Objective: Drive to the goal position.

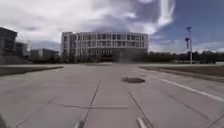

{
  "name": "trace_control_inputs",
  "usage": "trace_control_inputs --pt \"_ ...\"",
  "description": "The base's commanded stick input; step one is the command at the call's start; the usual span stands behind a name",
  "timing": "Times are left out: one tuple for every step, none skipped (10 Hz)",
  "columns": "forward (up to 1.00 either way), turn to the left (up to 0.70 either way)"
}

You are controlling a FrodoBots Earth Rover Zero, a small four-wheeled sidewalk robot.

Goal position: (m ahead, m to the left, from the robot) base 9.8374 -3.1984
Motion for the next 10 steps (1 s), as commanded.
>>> trace_control_inputs --pt "1.0 0.0" --pt "1.0 0.0" --pt "1.0 0.0" --pt "1.0 0.0" --pt "1.0 0.0" --pt "1.0 0.0" --pt "1.0 0.0" --pt "1.0 0.0" --pt "1.0 0.0" --pt "1.0 0.0"
